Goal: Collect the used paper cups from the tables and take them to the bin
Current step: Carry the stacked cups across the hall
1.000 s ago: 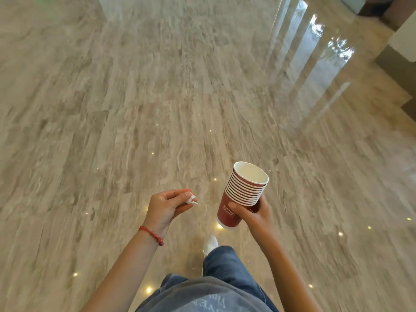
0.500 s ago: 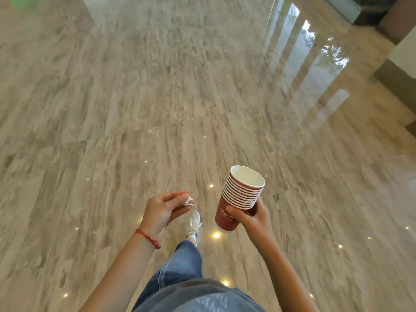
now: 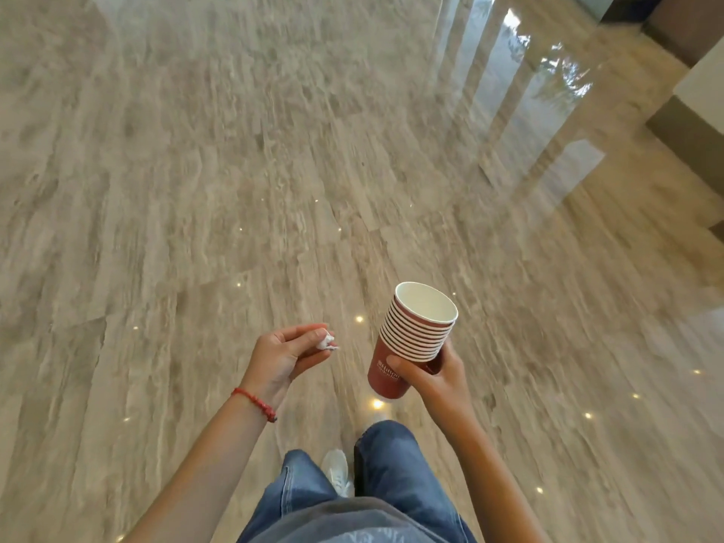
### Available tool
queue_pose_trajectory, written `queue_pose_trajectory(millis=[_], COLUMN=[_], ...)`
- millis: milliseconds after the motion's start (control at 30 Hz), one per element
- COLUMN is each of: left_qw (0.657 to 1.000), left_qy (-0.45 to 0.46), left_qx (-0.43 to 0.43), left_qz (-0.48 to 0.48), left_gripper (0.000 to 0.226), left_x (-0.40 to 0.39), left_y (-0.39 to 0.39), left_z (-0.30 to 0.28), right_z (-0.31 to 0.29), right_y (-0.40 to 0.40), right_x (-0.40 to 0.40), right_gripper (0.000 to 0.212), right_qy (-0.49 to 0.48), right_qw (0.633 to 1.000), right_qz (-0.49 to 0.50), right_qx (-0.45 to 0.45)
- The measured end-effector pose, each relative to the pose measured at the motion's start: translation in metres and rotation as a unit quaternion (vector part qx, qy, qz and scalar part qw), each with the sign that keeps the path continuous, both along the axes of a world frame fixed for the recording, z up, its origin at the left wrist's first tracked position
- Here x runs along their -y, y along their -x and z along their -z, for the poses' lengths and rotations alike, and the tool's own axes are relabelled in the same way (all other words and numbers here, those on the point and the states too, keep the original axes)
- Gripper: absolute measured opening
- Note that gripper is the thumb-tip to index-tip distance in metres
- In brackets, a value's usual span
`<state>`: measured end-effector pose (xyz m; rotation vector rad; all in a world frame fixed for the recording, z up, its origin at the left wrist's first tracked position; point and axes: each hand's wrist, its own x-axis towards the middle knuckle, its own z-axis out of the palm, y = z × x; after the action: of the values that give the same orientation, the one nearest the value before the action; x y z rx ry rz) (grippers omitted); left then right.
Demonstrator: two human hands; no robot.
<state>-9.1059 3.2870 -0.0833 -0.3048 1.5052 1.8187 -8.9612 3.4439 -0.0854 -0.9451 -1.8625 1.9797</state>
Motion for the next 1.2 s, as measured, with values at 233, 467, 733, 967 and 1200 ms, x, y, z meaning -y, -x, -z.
queue_pose_trajectory(millis=[233,467,733,967,1200], left_qw=[0.999,0.999,0.999,0.999,0.997], left_qy=[0.009,-0.018,-0.027,-0.019,-0.015], left_qx=[0.038,0.025,0.013,0.012,-0.015], left_qz=[0.008,0.022,0.023,0.049,0.077], left_gripper=[0.006,0.008,0.008,0.008,0.008], left_x=[-0.112,-0.24,-0.348,-0.439,-0.531], left_y=[0.098,0.215,0.346,0.498,0.655], left_z=[0.023,-0.004,-0.004,0.011,-0.015], right_z=[0.019,-0.003,-0.005,0.012,-0.012], right_y=[0.106,0.215,0.341,0.486,0.629], right_x=[-0.114,-0.245,-0.35,-0.432,-0.521], right_gripper=[0.046,0.045,0.045,0.043,0.046], right_qy=[0.019,-0.002,-0.011,-0.006,-0.027], right_qw=[1.0,0.999,0.999,0.998,0.997], right_qz=[0.021,0.029,0.032,0.062,0.071], right_qx=[-0.006,-0.013,-0.012,0.0,0.0])
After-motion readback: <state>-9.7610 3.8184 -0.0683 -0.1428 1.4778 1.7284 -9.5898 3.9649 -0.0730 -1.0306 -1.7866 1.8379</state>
